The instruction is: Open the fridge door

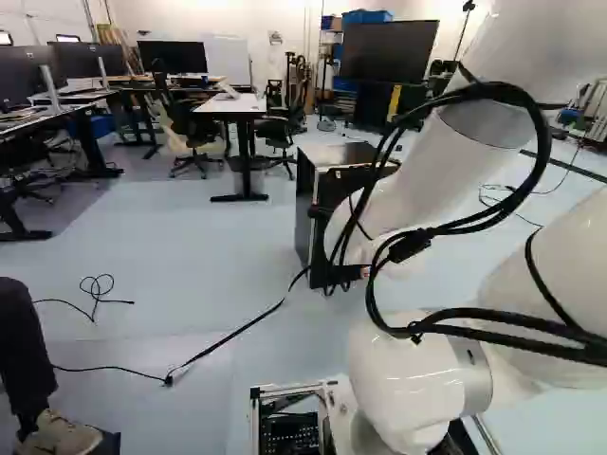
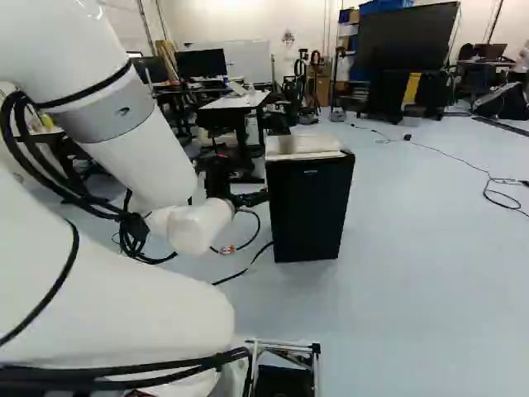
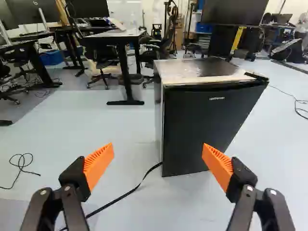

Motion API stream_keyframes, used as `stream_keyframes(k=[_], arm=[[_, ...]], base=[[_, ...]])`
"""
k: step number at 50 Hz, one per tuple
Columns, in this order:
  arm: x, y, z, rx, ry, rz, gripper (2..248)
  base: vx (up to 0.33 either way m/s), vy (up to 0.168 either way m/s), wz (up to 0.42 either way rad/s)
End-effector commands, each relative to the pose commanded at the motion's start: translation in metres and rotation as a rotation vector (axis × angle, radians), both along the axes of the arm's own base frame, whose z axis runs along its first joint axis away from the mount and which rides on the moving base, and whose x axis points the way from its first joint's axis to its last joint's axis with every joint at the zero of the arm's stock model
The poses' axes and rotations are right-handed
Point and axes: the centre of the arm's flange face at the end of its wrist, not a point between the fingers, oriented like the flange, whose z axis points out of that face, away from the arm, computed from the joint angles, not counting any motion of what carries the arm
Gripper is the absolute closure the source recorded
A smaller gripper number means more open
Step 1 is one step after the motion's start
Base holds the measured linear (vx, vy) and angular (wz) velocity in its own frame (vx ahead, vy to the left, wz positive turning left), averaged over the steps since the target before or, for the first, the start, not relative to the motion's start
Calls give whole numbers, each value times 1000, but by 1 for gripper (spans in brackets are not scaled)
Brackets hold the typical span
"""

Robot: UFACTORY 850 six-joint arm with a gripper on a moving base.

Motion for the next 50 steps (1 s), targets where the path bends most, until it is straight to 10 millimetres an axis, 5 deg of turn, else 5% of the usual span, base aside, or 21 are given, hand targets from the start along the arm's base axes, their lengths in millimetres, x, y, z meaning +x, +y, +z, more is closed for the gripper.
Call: stream_keyframes(k=[50], arm=[[1, 0, 0, 0, 0, 0, 3]], base=[[12, 2, 13]])
